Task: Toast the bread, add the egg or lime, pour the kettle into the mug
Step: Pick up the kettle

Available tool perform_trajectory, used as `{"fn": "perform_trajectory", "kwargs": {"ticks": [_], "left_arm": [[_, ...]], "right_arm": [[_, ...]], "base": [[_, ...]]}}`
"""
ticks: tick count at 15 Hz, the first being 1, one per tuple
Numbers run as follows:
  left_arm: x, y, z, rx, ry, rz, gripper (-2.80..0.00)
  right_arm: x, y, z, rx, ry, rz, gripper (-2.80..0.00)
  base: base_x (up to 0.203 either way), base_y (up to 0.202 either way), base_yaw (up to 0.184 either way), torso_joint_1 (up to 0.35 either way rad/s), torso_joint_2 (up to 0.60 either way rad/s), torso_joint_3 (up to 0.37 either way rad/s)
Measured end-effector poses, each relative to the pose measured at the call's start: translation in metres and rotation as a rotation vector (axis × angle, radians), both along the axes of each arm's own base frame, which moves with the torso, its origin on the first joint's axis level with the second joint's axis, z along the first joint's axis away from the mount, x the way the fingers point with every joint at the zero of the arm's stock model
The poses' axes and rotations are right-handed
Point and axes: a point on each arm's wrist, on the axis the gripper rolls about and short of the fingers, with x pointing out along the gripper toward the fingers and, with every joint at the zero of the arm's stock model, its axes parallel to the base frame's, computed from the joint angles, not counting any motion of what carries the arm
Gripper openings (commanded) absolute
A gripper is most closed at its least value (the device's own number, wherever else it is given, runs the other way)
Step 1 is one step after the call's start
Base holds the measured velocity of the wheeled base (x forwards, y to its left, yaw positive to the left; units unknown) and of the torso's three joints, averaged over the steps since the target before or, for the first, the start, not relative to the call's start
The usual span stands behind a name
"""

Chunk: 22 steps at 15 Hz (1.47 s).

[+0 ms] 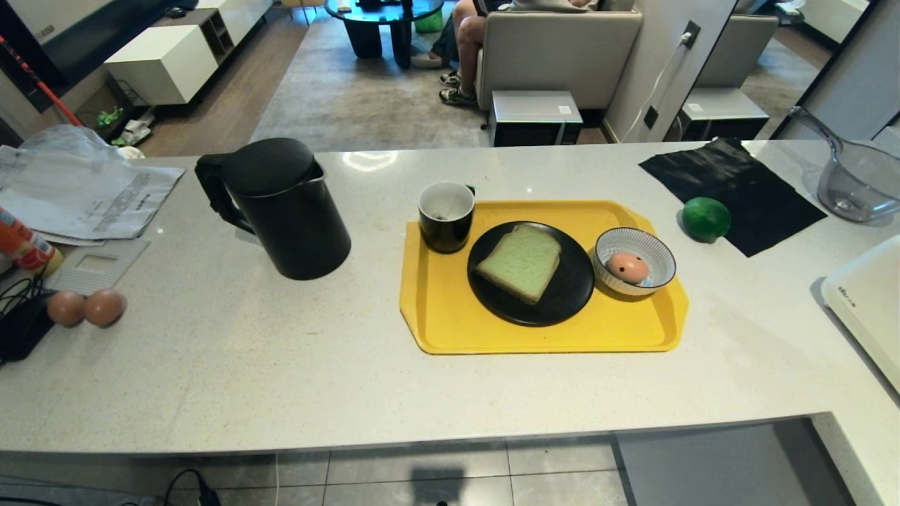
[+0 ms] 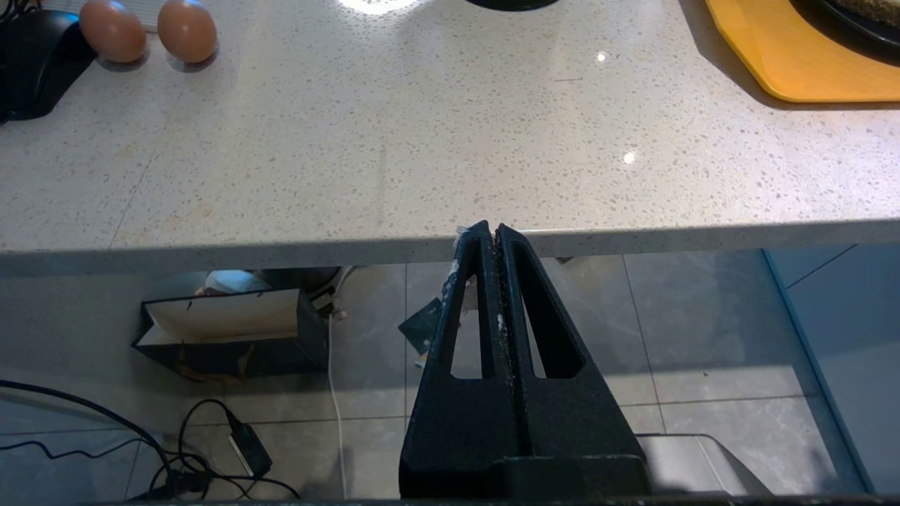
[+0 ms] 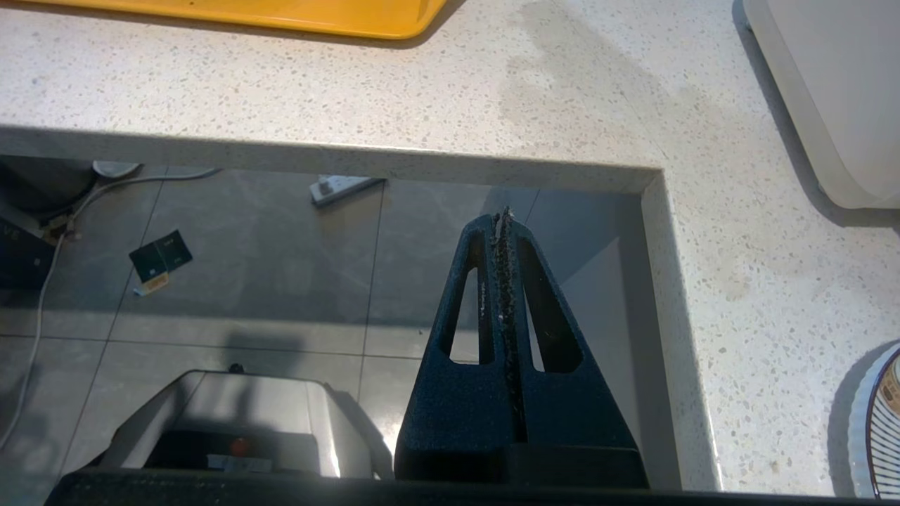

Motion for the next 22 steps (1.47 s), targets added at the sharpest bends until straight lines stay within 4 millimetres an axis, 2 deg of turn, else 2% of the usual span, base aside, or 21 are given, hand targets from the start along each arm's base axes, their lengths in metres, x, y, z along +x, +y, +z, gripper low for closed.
{"fn": "perform_trajectory", "kwargs": {"ticks": [19, 22], "left_arm": [[0.0, 0.0, 0.0, -0.002, 0.0, 0.0, -2.8], [0.0, 0.0, 0.0, -0.001, 0.0, 0.0, -2.8]], "right_arm": [[0.0, 0.0, 0.0, -0.002, 0.0, 0.001, -2.8], [0.0, 0.0, 0.0, -0.001, 0.0, 0.001, -2.8]], "base": [[0.0, 0.0, 0.0, 0.0, 0.0, 0.0], [0.148, 0.0, 0.001, 0.001, 0.0, 0.003]]}}
